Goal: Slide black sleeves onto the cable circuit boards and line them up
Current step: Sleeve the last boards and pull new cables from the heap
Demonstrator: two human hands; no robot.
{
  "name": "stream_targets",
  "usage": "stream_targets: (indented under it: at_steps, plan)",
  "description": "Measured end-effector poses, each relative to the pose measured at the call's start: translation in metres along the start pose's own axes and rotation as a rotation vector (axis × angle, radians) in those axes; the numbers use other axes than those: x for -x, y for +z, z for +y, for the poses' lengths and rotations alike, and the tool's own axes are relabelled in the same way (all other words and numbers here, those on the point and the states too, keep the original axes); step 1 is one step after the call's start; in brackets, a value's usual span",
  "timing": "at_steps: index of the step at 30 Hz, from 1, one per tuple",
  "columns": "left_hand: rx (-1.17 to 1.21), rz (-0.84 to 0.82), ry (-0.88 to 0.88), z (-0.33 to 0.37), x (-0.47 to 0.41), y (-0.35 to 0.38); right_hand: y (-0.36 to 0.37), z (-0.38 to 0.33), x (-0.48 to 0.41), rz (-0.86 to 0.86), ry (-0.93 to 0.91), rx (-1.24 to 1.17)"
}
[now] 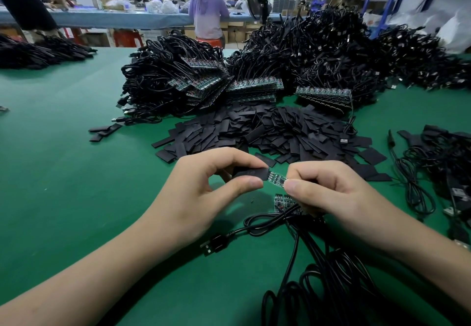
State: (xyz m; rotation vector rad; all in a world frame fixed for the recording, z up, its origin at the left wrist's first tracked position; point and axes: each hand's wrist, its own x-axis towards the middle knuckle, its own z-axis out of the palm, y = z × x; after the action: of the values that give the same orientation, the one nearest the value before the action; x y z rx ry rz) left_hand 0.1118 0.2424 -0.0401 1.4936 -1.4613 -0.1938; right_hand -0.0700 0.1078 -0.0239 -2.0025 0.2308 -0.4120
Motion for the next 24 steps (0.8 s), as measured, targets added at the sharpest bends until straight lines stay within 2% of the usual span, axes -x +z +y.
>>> stream_targets:
  at_steps: [6, 14, 18, 24]
  plan:
    - [-0.178, -0.029, 0.188, 0.0016, -0.0046, -0.0072, -0.0028, 0.0022, -0.0007, -0.048, 0.073, -0.023]
    - [-0.181, -0.061, 0.169, -0.0002, -0.0029, -0.0079, -0.0037, 0.0015, 0.0011, -0.091, 0.049, 0.160]
    - [-0.151, -0.070, 0.136, -0.0004, -0.0033, -0.0091, -0.0040, 0.0018, 0.0014, -0.091, 0.057, 0.169]
    - [-0.204, -0.116, 0.219, 0.0015, -0.0022, -0.0063, -0.0023, 0.0029, 0.0028, -0.101, 0.052, 0.216]
